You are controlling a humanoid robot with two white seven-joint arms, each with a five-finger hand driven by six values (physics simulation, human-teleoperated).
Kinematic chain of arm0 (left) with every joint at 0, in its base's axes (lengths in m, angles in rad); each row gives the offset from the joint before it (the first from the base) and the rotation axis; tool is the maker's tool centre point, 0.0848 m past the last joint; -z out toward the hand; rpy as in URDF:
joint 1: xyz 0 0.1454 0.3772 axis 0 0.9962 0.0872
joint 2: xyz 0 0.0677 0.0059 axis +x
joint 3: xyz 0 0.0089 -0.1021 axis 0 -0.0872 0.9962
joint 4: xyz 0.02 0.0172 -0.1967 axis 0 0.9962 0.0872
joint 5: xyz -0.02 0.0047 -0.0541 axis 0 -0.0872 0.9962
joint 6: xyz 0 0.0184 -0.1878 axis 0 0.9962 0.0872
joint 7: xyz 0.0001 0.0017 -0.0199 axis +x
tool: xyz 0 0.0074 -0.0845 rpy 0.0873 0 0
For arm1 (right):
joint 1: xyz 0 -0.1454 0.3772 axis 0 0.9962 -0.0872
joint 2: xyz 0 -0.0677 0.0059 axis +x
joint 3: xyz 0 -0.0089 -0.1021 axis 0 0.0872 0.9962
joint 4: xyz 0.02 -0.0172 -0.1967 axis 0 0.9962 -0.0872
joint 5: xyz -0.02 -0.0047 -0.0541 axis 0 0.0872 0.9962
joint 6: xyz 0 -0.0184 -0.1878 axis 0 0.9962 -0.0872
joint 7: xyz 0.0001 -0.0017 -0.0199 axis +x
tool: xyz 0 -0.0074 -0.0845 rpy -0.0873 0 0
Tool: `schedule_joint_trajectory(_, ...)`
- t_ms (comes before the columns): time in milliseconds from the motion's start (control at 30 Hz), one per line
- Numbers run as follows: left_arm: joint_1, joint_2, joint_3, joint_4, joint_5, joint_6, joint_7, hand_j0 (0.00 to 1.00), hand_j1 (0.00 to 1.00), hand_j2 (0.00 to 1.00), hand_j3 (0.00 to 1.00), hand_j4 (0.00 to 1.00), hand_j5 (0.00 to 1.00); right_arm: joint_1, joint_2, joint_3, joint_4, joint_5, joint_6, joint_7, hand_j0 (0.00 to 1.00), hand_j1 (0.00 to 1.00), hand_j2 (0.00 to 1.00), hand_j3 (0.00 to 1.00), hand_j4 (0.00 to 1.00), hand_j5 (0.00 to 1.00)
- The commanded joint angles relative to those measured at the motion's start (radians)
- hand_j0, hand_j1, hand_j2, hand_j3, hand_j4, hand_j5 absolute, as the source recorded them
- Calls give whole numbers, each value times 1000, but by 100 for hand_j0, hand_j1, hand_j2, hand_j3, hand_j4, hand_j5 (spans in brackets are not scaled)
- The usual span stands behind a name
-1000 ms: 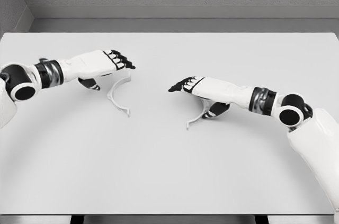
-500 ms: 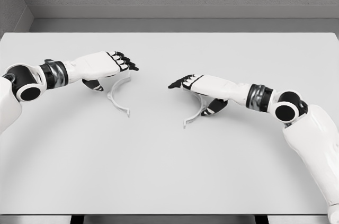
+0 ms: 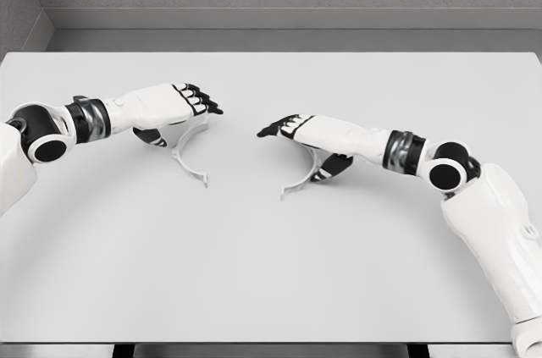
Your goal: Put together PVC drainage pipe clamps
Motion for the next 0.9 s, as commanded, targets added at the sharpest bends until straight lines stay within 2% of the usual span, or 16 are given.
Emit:
schedule_joint_trajectory(0, 0, -4, 0, 1, 4, 2, 1, 100, 100, 100, 100, 100, 100, 0, 10, -1, -1, 5, 3, 0, 100, 100, 100, 100, 100, 100)
schedule_joint_trajectory(300, 0, -18, -1, 1, 4, 2, 1, 100, 100, 100, 100, 100, 100, -14, 44, 1, 16, 24, 3, 0, 100, 100, 100, 100, 100, 100)
schedule_joint_trajectory(500, -3, -30, -8, 1, 4, 2, 1, 100, 100, 100, 100, 100, 100, -12, 33, -1, 26, 24, 3, 0, 100, 100, 100, 100, 100, 100)
schedule_joint_trajectory(733, -6, -35, -8, 1, 4, 2, 1, 100, 100, 100, 100, 100, 100, 2, 19, -25, -16, 19, 3, 0, 100, 100, 100, 100, 100, 100)
schedule_joint_trajectory(867, -11, -19, -5, 1, 4, 2, -1, 100, 100, 100, 100, 100, 100, 2, 18, -31, -16, 19, 3, 0, 100, 100, 100, 100, 100, 100)
